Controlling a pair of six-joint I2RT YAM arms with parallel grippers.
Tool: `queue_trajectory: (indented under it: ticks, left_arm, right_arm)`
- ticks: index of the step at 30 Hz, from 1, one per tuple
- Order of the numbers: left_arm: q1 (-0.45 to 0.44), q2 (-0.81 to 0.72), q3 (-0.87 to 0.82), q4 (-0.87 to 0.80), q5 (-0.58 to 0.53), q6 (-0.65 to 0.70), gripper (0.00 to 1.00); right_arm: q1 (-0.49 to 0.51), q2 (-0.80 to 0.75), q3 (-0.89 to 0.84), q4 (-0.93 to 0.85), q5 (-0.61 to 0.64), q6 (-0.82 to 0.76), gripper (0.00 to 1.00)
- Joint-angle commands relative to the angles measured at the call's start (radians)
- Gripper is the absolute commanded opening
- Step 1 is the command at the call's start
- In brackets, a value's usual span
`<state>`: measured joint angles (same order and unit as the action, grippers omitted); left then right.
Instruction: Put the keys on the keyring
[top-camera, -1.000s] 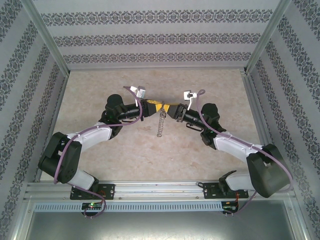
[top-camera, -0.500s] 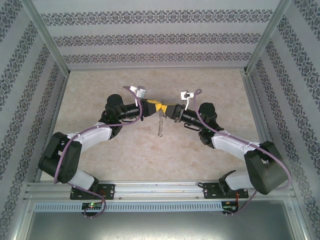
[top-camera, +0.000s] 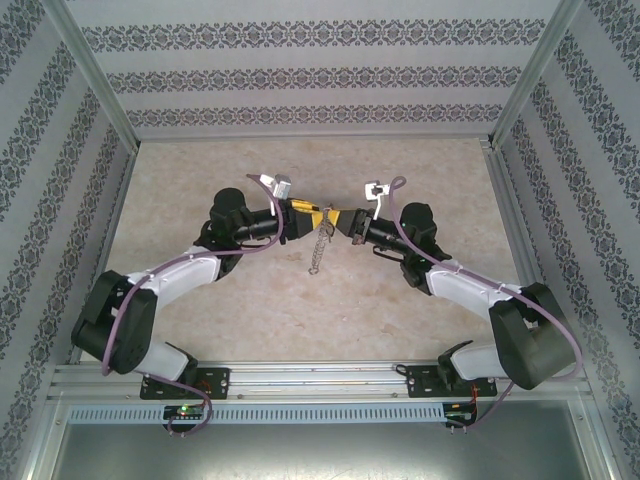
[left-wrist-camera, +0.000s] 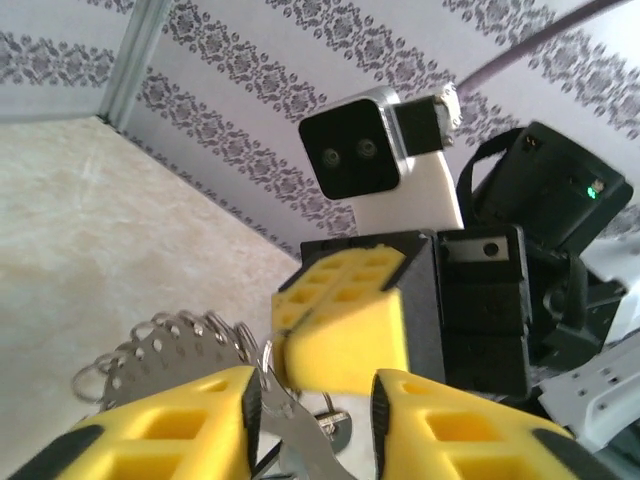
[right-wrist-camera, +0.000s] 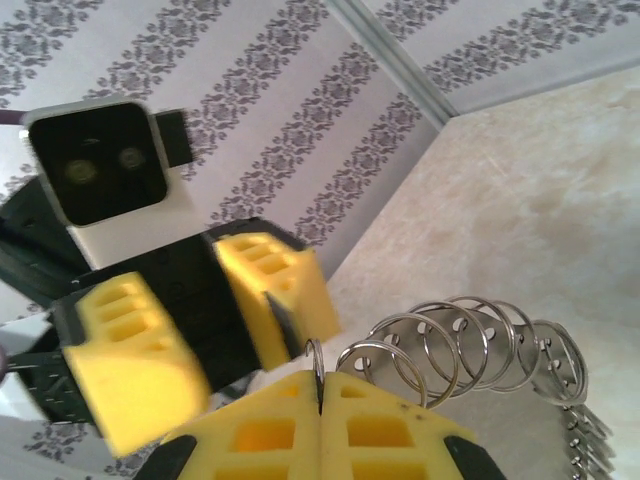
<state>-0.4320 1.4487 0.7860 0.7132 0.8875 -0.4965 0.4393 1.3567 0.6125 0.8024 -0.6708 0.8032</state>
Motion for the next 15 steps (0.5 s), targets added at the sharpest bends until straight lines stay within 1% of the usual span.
queue_trajectory:
  ticks: [1,3,4,5,6,11,13,15]
  left_arm:
    - [-0.001,-0.064,0.068,-0.234,-0.04,0.144,0.47]
    - [-0.001,-0.083,0.104,-0.345,-0.07,0.189,0.6]
    - [-0.001,-0.094,0.121,-0.395,-0.088,0.21,0.74]
    - [-0.002,-0.103,0.134,-0.429,-0.103,0.222,0.93]
    - [-0.001,-0.114,0.145,-0.464,-0.115,0.237,1.0]
    - [-0.001,-0.16,0.193,-0.62,-0.204,0.314,1.0]
    - [-0.002,-0.175,0.21,-0.669,-0.298,0.319,1.0]
    - [-0.001,-0.185,0.213,-0.682,-0.399,0.314,1.0]
  right_arm:
    - [-0.019,-0.015,0.038,-0.044,-0.02,-0.06,0.0]
    - [-0.028,-0.012,0.059,-0.076,-0.043,-0.076,0.0]
    - [-0.031,-0.011,0.071,-0.094,-0.056,-0.086,0.0]
    - [-0.034,-0.011,0.084,-0.12,-0.064,-0.098,0.0]
    - [-0.035,-0.014,0.092,-0.142,-0.071,-0.113,0.0]
    - [-0.049,-0.022,0.116,-0.189,-0.086,-0.138,0.0]
    - [-0.053,-0.024,0.13,-0.199,-0.095,-0.134,0.0]
    - [-0.057,-0.026,0.15,-0.225,-0.108,-0.145,0.0]
